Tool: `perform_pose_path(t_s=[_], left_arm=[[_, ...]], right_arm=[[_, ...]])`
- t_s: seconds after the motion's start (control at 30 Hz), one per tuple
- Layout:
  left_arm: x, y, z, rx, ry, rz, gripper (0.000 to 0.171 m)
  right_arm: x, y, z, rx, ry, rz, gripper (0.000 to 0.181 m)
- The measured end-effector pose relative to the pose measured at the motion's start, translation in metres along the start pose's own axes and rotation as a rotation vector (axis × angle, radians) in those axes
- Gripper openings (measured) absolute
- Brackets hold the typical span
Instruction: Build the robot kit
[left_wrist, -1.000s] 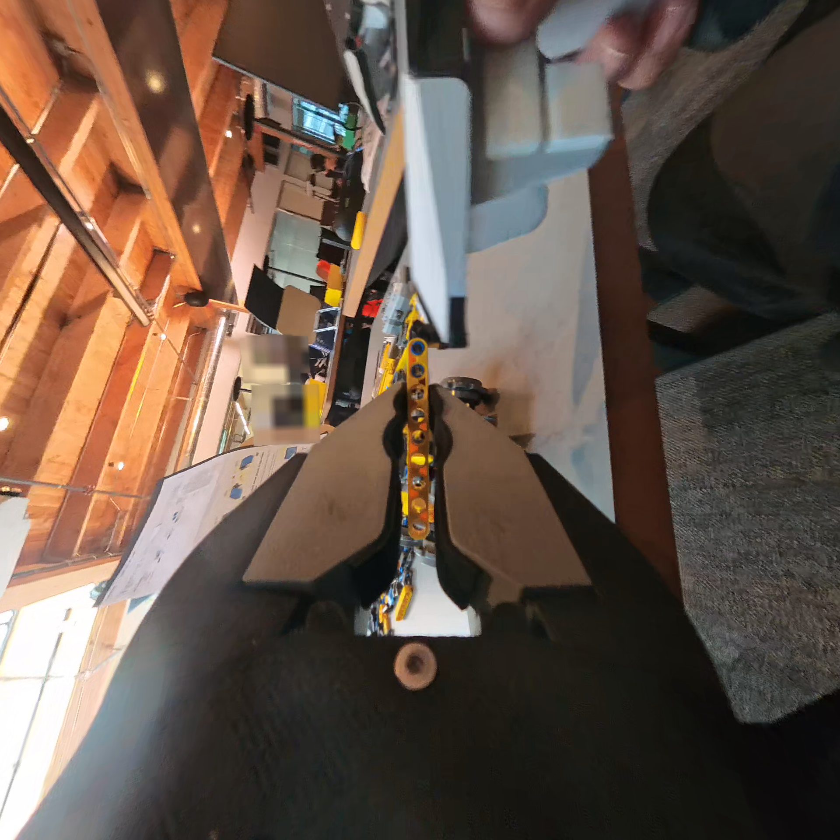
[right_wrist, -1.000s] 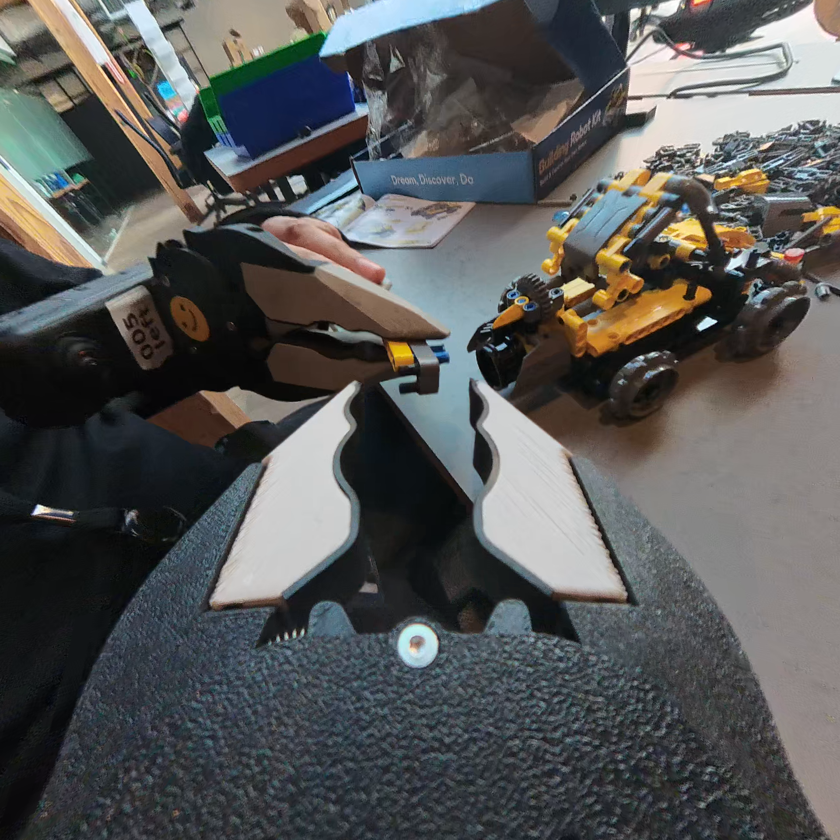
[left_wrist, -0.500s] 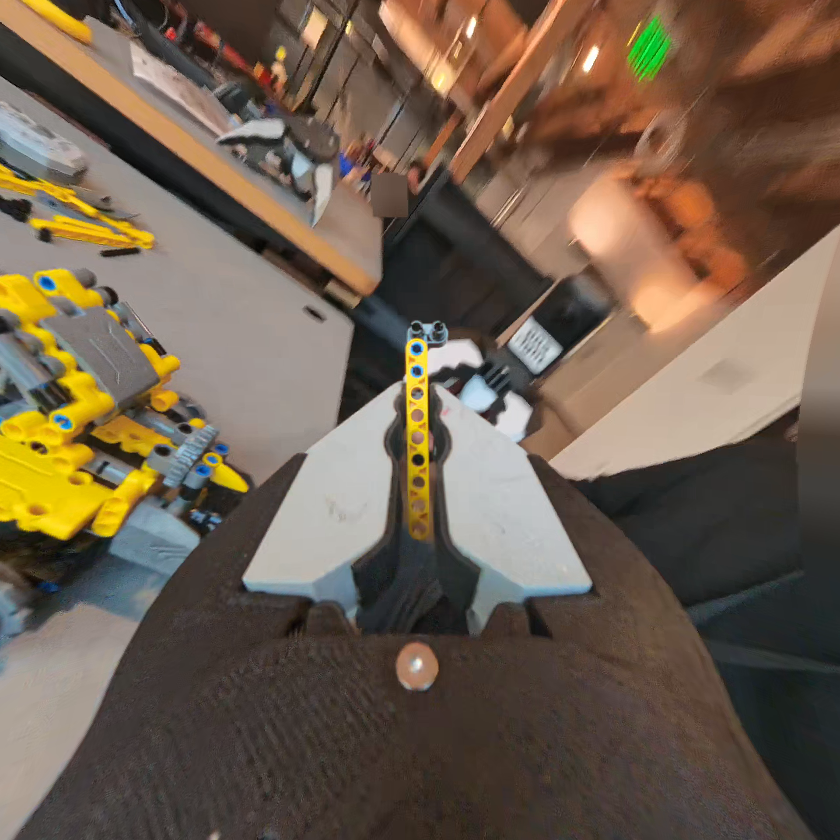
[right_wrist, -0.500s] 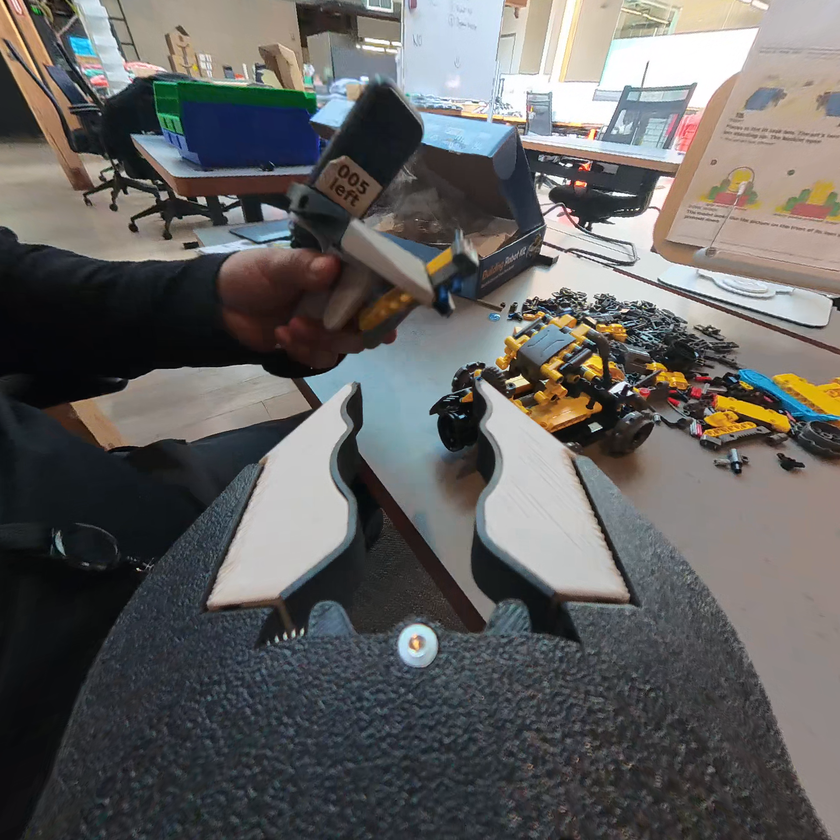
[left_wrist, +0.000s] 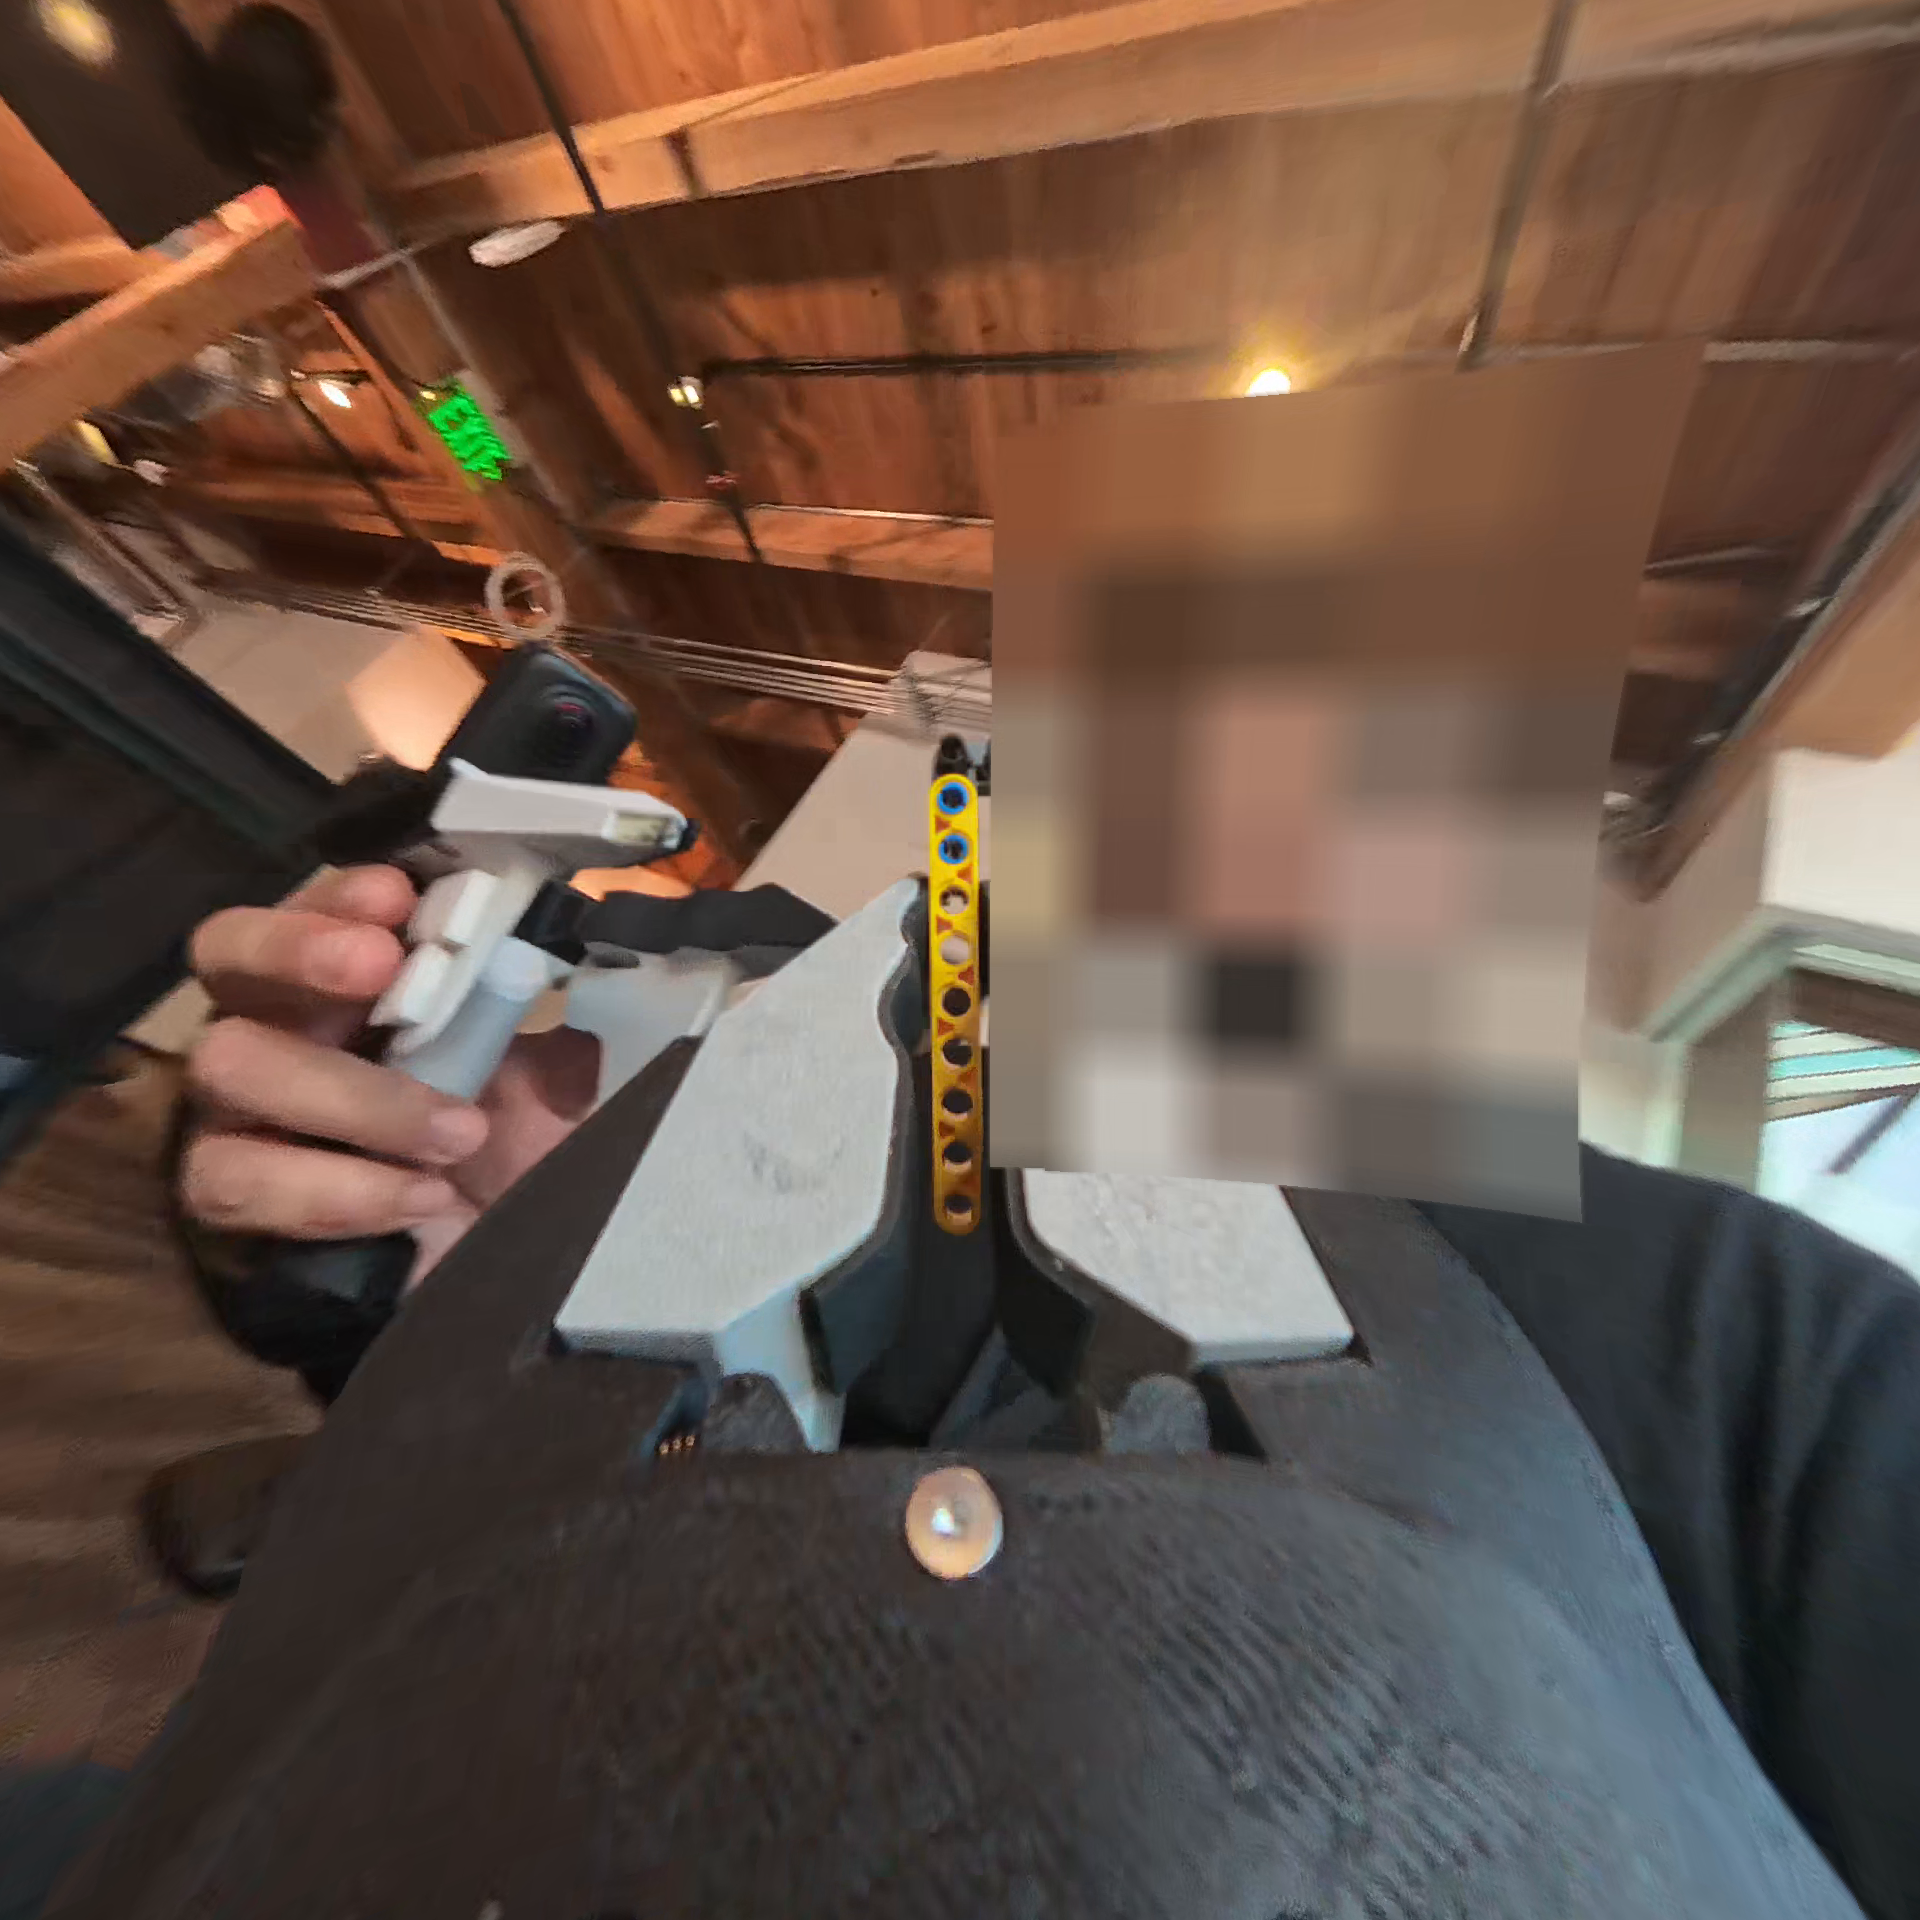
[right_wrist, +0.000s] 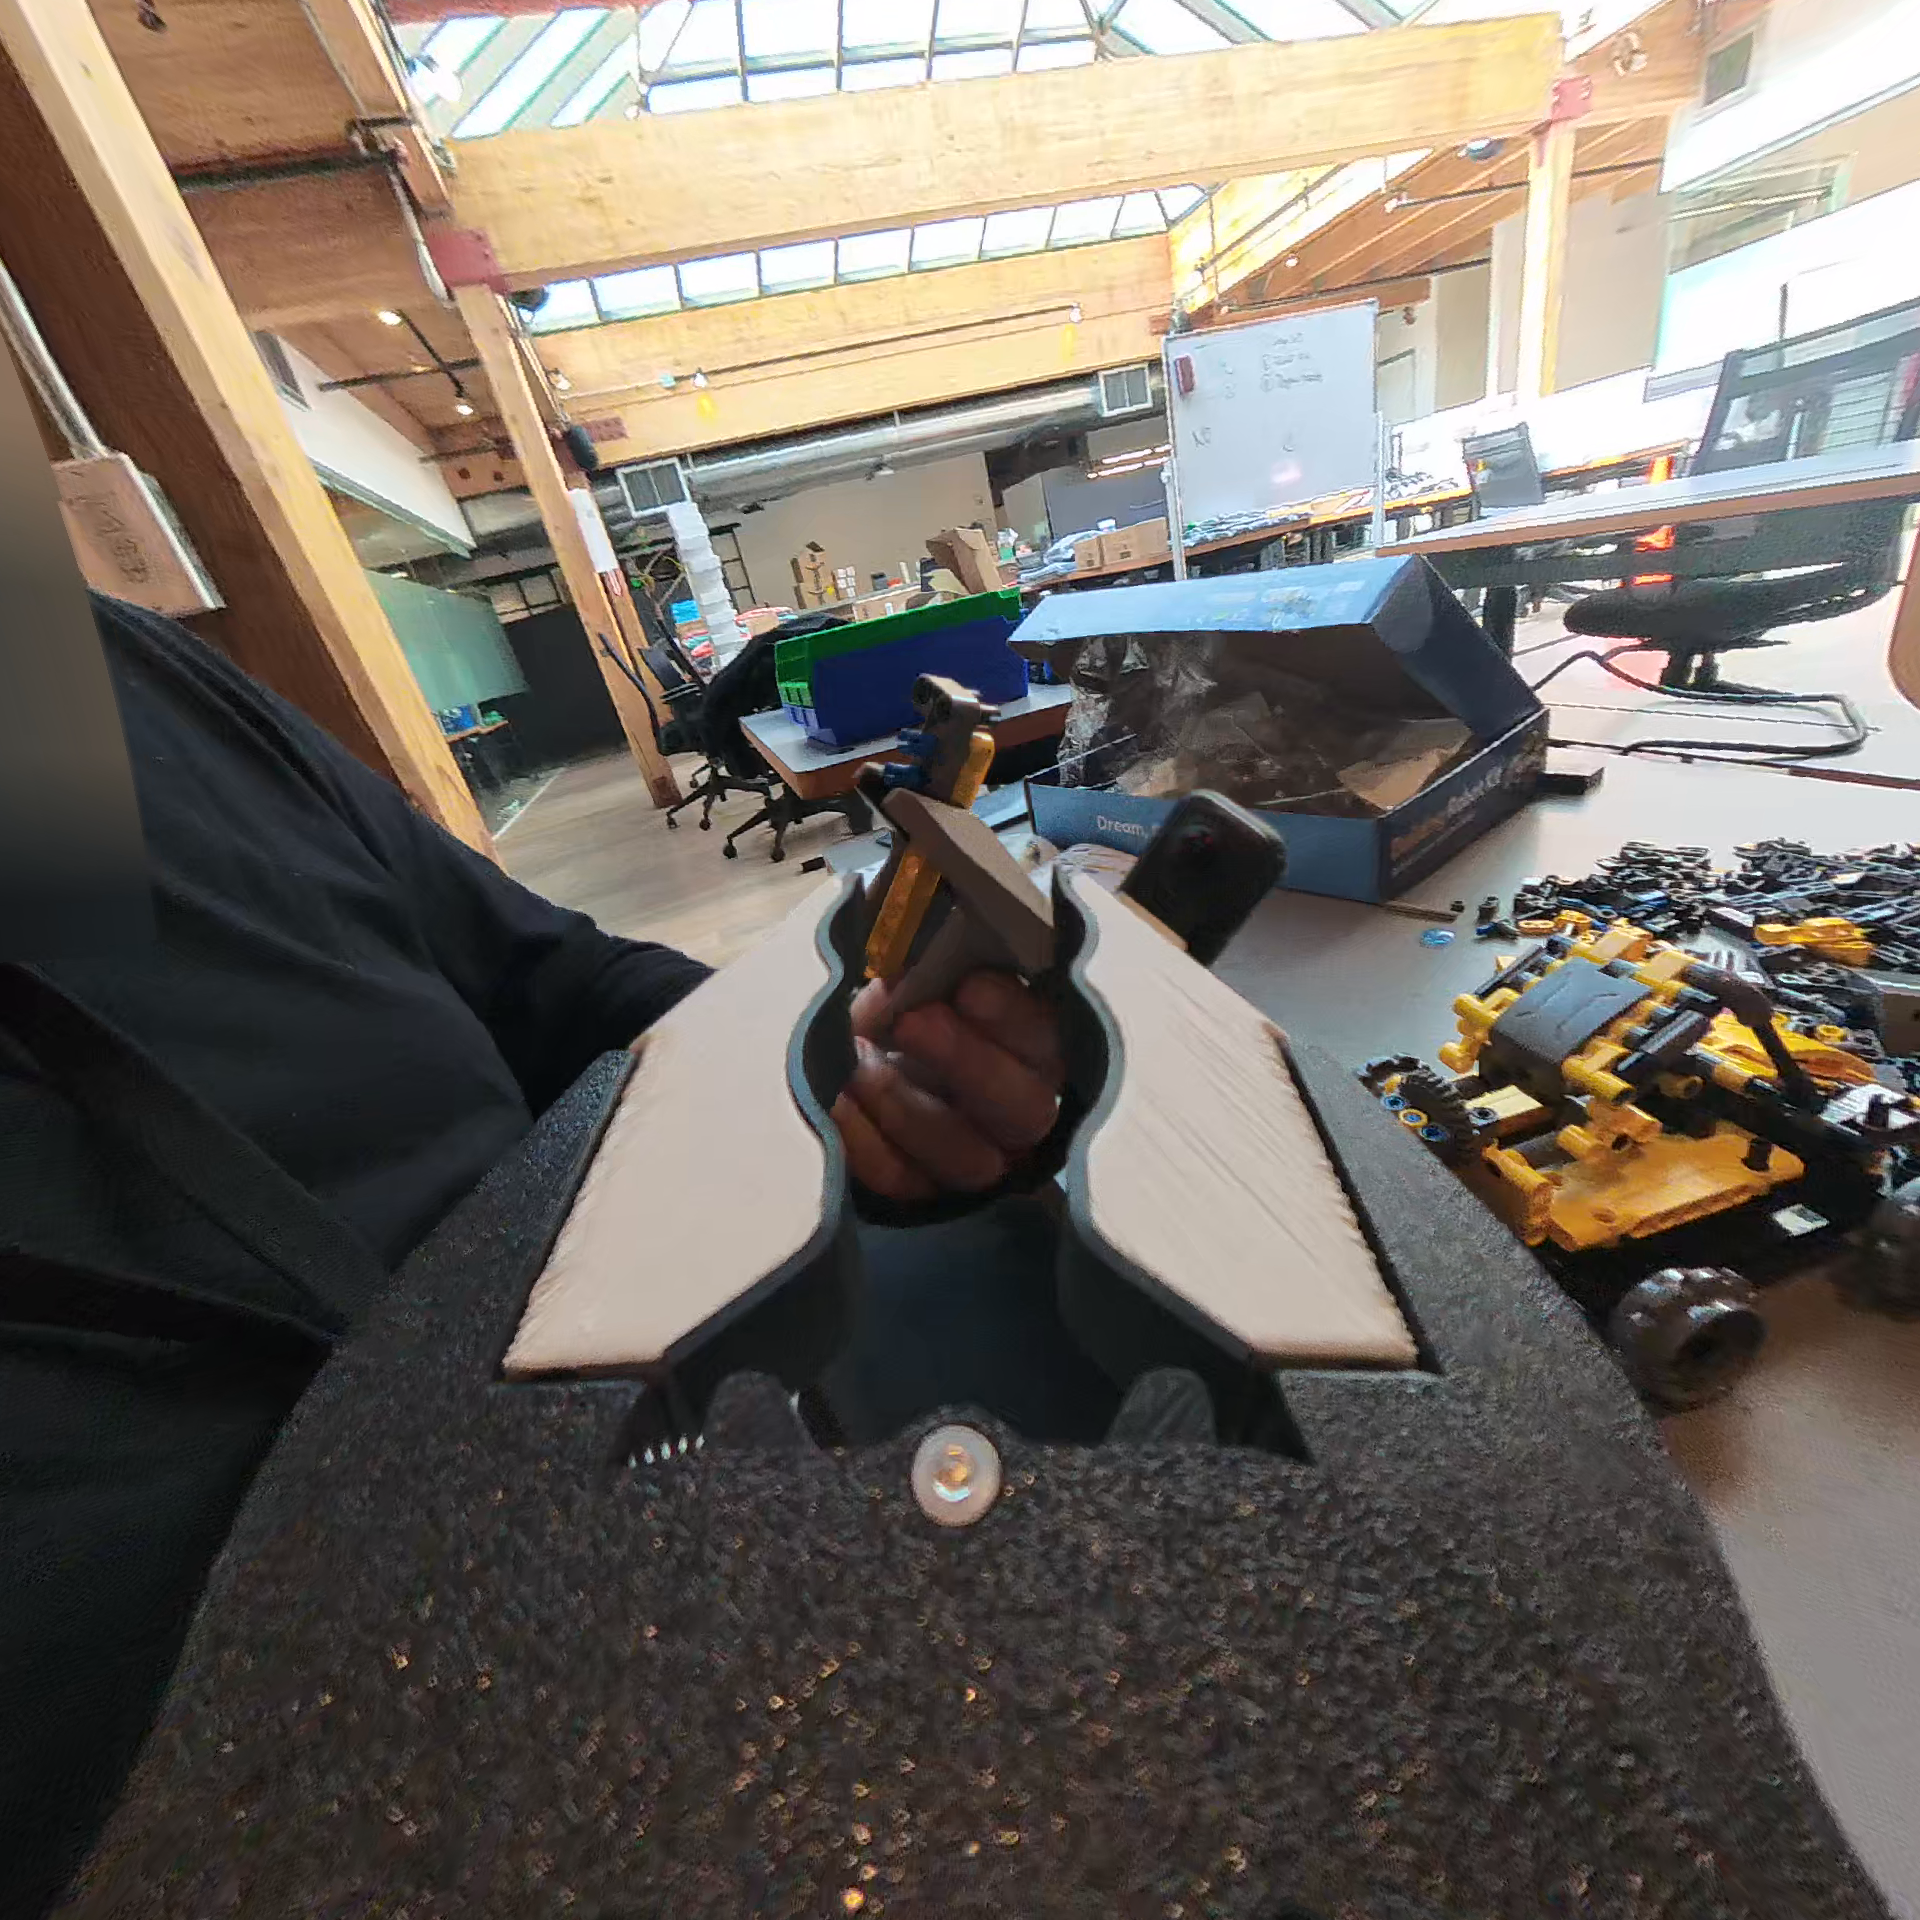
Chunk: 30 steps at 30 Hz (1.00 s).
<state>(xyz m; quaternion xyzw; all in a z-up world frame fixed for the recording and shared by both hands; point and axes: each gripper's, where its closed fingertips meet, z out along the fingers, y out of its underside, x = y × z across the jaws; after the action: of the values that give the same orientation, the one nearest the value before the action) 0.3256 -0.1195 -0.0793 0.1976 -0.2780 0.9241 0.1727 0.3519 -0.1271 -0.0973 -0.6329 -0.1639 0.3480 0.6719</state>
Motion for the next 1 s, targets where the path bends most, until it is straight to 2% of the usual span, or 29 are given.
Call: perform_pose_path(t_s=[0.03, 0.13, 0.23, 0.33, 0.43, 0.5, 0.57, 0.73, 0.83, 1.0], left_arm=[[-0.002, 0.004, 0.003, 0.005, 0.024, -0.049, 0.006], [-0.016, 0.029, 0.009, -0.072, 0.000, -0.122, 0.005], [-0.047, 0.046, 0.007, -0.181, -0.224, 0.013, 0.004], [-0.078, 0.045, -0.013, -0.316, -0.529, 0.201, 0.005], [-0.086, 0.036, -0.028, -0.431, -0.704, 0.340, 0.006], [-0.087, 0.030, -0.035, -0.483, -0.772, 0.417, 0.006], [-0.084, 0.027, -0.035, -0.471, -0.766, 0.419, 0.004], [-0.078, 0.034, -0.025, -0.352, -0.613, 0.317, 0.004], [-0.076, 0.037, -0.021, -0.298, -0.549, 0.264, 0.005], [-0.080, 0.041, -0.025, -0.322, -0.570, 0.275, 0.004]], right_arm=[[-0.001, -0.001, -0.001, 0.006, -0.008, -0.004, 0.038], [-0.017, -0.003, -0.001, 0.016, -0.107, 0.005, 0.041], [-0.023, 0.005, 0.000, -0.044, -0.136, -0.012, 0.037], [0.002, 0.020, -0.004, -0.144, 0.021, -0.114, 0.031], [0.032, 0.037, -0.015, -0.264, 0.151, -0.150, 0.032], [0.040, 0.041, -0.020, -0.291, 0.181, -0.147, 0.034], [0.039, 0.039, -0.020, -0.277, 0.170, -0.145, 0.034], [0.025, 0.036, -0.020, -0.227, 0.076, -0.115, 0.034], [0.016, 0.029, -0.020, -0.175, 0.014, -0.092, 0.027], [0.019, 0.022, -0.023, -0.106, 0.003, -0.055, 0.021]])
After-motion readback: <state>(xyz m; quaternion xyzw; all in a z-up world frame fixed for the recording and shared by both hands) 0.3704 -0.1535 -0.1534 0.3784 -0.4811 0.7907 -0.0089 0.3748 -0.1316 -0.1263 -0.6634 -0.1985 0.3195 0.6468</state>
